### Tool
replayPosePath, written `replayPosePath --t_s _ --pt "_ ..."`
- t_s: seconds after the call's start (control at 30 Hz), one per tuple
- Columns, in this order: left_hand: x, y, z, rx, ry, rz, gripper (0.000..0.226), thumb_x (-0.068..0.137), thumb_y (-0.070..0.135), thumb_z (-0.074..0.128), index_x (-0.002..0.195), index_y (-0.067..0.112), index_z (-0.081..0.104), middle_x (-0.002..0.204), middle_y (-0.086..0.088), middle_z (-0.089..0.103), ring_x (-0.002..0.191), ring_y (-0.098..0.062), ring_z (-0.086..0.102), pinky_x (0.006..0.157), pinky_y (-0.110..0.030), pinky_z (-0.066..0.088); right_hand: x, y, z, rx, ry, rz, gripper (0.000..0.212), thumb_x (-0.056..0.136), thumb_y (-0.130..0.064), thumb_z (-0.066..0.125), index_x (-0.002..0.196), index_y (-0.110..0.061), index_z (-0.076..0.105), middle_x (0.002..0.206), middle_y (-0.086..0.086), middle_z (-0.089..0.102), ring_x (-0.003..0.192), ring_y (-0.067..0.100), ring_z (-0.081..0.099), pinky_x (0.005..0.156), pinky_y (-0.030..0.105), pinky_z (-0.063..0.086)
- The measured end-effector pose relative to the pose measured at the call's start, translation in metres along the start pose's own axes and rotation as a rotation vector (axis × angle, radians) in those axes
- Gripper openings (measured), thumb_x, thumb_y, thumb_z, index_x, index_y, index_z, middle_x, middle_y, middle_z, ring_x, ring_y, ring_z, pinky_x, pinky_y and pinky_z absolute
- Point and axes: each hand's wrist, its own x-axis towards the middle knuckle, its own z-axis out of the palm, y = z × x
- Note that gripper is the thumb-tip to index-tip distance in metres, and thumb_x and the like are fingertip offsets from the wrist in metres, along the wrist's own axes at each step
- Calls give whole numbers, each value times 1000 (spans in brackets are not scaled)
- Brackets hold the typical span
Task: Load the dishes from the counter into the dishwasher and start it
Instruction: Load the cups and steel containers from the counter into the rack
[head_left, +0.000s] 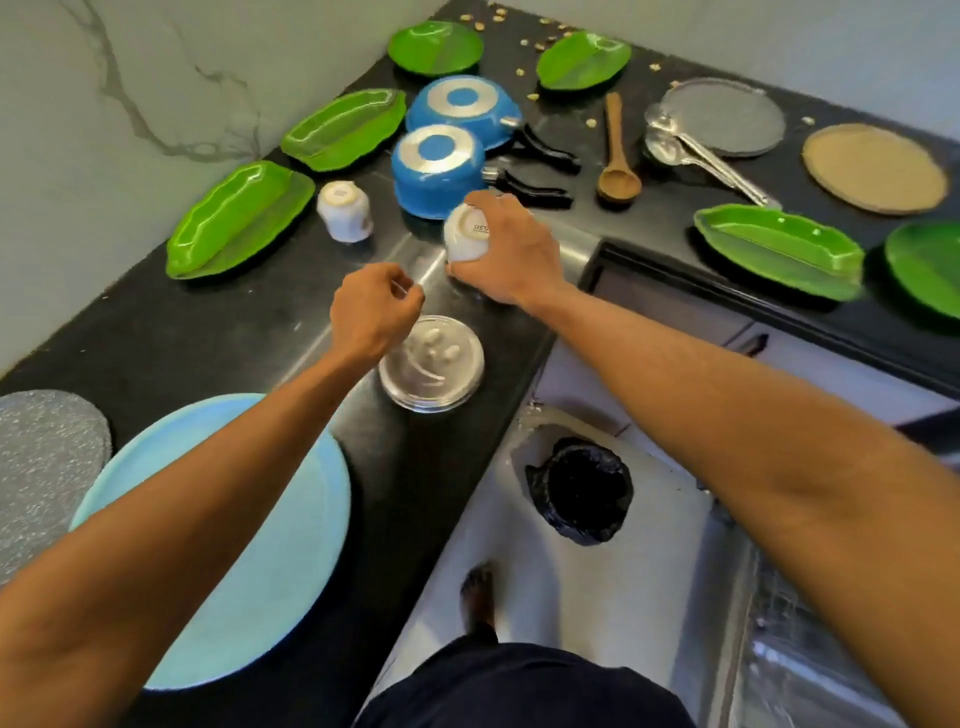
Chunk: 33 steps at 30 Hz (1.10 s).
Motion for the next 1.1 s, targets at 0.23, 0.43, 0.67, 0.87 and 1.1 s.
replayPosePath --t_s 0.23,0.43,0.67,0.87,1.1 --pt "-65 89 81 -213 -211 222 14 83 32 67 78 19 70 68 6 68 67 -13 65 65 -29 48 -113 118 -78 -30 90 224 78 66 -57 77 135 -32 50 122 -1 57 107 32 62 84 42 53" --pt "-169 173 163 -172 -418 386 14 83 28 69 73 18 69 65 6 67 67 -15 65 67 -30 51 -260 230 -140 -64 150 555 77 68 -54 79 137 -35 48 130 -1 56 110 32 61 88 41 50" --pt "-295 256 250 -137 -620 460 18 85 25 71 71 14 68 65 -5 68 69 -25 66 69 -36 54 -433 331 -185 -50 143 815 75 67 -51 77 134 -36 46 128 3 56 112 36 59 92 44 50" --pt "-378 320 301 -77 -777 551 15 87 27 68 76 17 71 67 -1 69 73 -25 66 71 -33 50 -540 383 -208 -46 145 947 75 70 -47 77 137 -34 45 133 2 52 116 35 57 92 45 49" --pt "-414 376 351 -11 -927 615 17 89 23 66 73 16 68 68 -2 68 71 -22 64 68 -32 50 -600 427 -212 14 185 1116 80 73 -44 78 142 -33 40 135 2 51 113 33 60 91 46 52"
